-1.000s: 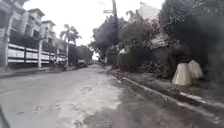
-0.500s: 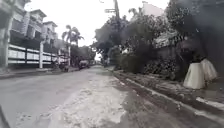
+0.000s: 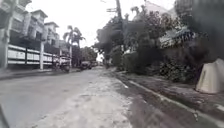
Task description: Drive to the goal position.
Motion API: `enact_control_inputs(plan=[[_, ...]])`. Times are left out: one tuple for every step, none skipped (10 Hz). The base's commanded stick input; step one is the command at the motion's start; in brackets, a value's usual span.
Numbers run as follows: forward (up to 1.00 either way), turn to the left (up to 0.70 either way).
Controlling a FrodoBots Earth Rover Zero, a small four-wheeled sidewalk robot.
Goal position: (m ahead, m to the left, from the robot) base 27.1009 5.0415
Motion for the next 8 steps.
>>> enact_control_inputs(plan=[[0.70, 0.00], [0.70, 0.00], [0.70, 0.00], [0.70, 0.00], [0.70, 0.00], [0.70, 0.00], [0.70, 0.21], [0.70, 0.34]])
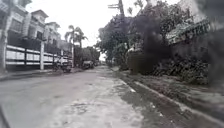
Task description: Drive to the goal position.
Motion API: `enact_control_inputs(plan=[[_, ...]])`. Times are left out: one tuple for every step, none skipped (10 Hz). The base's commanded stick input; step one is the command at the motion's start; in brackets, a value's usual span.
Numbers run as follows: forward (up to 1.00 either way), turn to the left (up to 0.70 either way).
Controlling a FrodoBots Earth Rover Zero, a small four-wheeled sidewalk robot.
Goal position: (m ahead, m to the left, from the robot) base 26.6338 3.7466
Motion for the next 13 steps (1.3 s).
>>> enact_control_inputs(plan=[[0.70, 0.24], [0.70, 0.00], [0.70, 0.00], [0.70, 0.00], [0.70, 0.00], [0.70, 0.00], [0.70, 0.00], [0.70, 0.00], [0.70, 0.00], [0.70, 0.00], [0.70, 0.00], [0.70, -0.06], [0.70, -0.23]])
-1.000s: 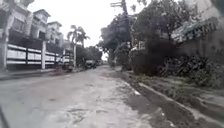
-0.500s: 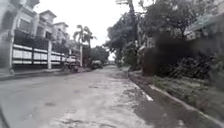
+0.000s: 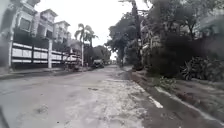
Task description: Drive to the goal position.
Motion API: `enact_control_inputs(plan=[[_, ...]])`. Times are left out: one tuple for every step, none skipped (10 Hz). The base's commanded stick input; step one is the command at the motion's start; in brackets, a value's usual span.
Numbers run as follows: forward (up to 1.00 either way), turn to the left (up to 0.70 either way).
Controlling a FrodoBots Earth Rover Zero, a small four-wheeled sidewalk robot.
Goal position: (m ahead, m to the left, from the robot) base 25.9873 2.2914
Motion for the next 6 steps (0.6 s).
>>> enact_control_inputs(plan=[[0.70, -0.33], [0.70, -0.35], [0.70, -0.35], [0.70, -0.24], [0.70, -0.02], [0.70, 0.00]])
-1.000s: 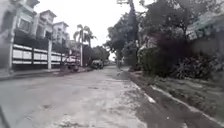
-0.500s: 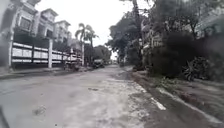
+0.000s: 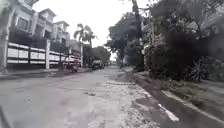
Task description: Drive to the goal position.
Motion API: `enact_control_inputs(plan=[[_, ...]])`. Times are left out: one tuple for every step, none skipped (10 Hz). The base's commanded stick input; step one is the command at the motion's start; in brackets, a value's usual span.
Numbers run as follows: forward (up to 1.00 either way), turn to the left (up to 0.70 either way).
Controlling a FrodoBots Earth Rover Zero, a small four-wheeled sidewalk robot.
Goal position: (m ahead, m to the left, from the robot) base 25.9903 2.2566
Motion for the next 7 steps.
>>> enact_control_inputs(plan=[[0.70, 0.00], [0.70, 0.00], [0.70, 0.00], [0.70, 0.00], [0.70, 0.00], [0.70, 0.00], [0.70, 0.00]])
